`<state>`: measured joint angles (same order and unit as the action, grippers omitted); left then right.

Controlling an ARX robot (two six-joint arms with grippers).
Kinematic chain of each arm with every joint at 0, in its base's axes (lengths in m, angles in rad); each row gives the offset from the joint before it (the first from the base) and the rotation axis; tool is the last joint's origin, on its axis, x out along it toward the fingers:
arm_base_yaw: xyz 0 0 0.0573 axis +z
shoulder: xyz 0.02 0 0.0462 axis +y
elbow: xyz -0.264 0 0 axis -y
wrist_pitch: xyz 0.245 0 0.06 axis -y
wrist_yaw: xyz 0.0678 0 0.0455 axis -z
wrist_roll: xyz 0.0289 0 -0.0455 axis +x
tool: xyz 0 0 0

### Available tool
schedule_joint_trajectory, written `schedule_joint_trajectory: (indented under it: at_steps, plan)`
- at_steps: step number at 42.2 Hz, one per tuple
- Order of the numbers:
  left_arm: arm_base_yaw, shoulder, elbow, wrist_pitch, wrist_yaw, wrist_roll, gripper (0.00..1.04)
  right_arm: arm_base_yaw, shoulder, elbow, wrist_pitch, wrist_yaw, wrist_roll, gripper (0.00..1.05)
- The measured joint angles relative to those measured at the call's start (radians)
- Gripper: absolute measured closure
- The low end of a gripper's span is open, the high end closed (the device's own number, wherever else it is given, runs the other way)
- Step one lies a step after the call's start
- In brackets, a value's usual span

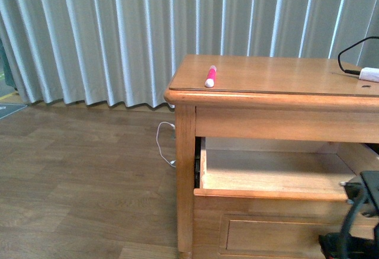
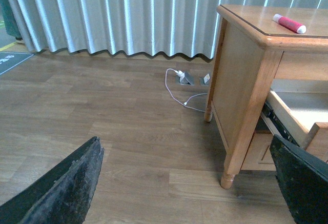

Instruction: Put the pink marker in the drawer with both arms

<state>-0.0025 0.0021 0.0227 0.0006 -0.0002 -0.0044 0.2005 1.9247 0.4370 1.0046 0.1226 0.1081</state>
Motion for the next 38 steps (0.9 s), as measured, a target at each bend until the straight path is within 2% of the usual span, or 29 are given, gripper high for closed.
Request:
schedule_joint_trajectory:
  at_steps: [7,12,16,30,33,38]
  plan:
    - [0.000,0.000,0.000,0.000,0.000,0.000,0.06,-0.015,-0.172,-0.083,-0.041,-0.021,0.029,0.45]
    - [0.000,0.000,0.000,0.000,0.000,0.000,0.06,-0.047,-0.465,-0.164,-0.261,-0.089,0.039,0.20]
    - [0.000,0.000,0.000,0.000,0.000,0.000,0.06,-0.078,-0.674,-0.171,-0.451,-0.138,0.039,0.07]
    - [0.000,0.000,0.000,0.000,0.000,0.000,0.06,-0.170,-1.297,-0.076,-1.085,-0.270,-0.001,0.09]
    - [0.000,0.000,0.000,0.000,0.000,0.000,0.06,-0.163,-1.356,-0.068,-1.129,-0.269,0.002,0.09]
    - [0.000,0.000,0.000,0.000,0.000,0.000,0.06,-0.100,-1.381,-0.068,-1.125,-0.213,0.006,0.09]
